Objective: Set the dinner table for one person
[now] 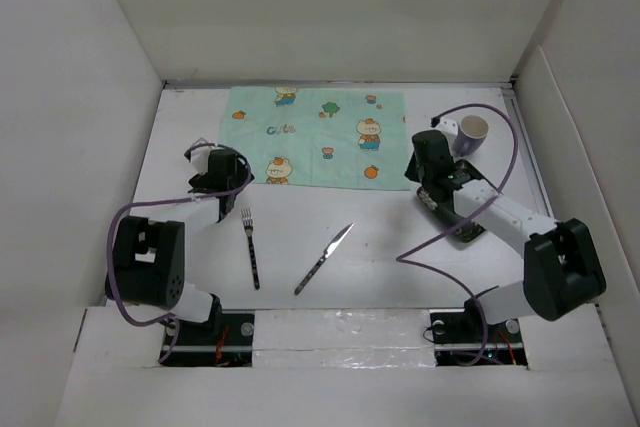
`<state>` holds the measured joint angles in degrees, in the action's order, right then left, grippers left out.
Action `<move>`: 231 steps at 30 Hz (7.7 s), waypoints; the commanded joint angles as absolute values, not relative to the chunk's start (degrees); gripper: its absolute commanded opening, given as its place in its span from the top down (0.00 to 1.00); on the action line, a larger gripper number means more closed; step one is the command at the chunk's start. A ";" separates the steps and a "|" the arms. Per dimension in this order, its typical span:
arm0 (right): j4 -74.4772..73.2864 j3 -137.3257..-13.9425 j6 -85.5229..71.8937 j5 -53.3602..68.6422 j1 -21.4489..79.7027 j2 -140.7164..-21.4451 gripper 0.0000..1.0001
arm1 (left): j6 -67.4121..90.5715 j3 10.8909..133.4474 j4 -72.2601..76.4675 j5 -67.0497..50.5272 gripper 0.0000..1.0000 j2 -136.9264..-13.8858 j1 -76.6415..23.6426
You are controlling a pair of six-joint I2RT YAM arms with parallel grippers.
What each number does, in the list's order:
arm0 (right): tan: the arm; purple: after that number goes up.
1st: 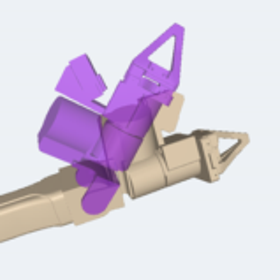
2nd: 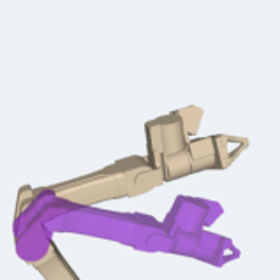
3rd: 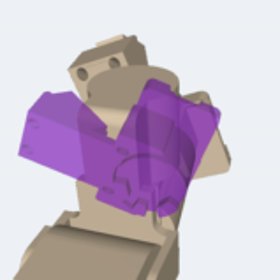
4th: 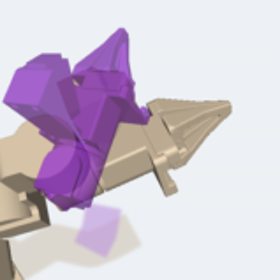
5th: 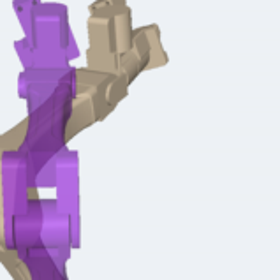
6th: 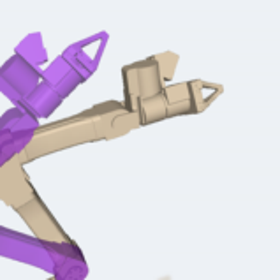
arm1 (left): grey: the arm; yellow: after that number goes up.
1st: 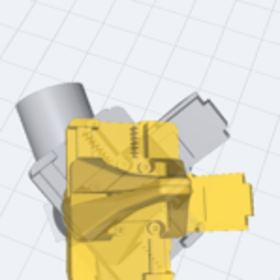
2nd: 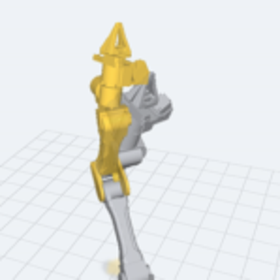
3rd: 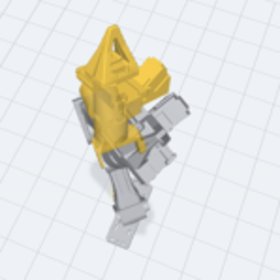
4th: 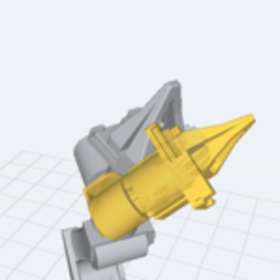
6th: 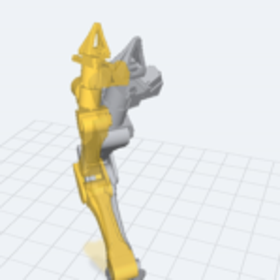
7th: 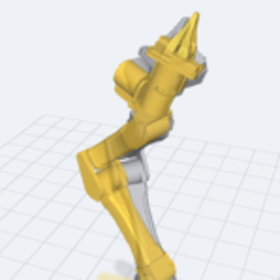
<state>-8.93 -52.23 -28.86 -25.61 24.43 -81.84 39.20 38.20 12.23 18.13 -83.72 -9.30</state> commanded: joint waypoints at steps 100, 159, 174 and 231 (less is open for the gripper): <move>-7.91 -46.67 -28.13 -12.66 32.17 -44.91 1.00 | 48.60 135.35 -10.29 -5.79 0.88 -152.58 -32.52; -19.16 -30.06 -47.56 -18.11 -10.08 -48.69 0.32 | 36.13 37.62 17.42 -8.87 0.41 -46.33 -38.50; -13.36 -33.49 -44.03 -4.41 -21.36 -69.87 0.44 | 32.96 34.72 10.90 -7.21 0.35 -27.34 -39.02; 11.58 -81.81 -41.40 28.73 18.90 -97.71 1.00 | 22.07 53.87 -16.34 17.39 0.30 -36.55 -40.08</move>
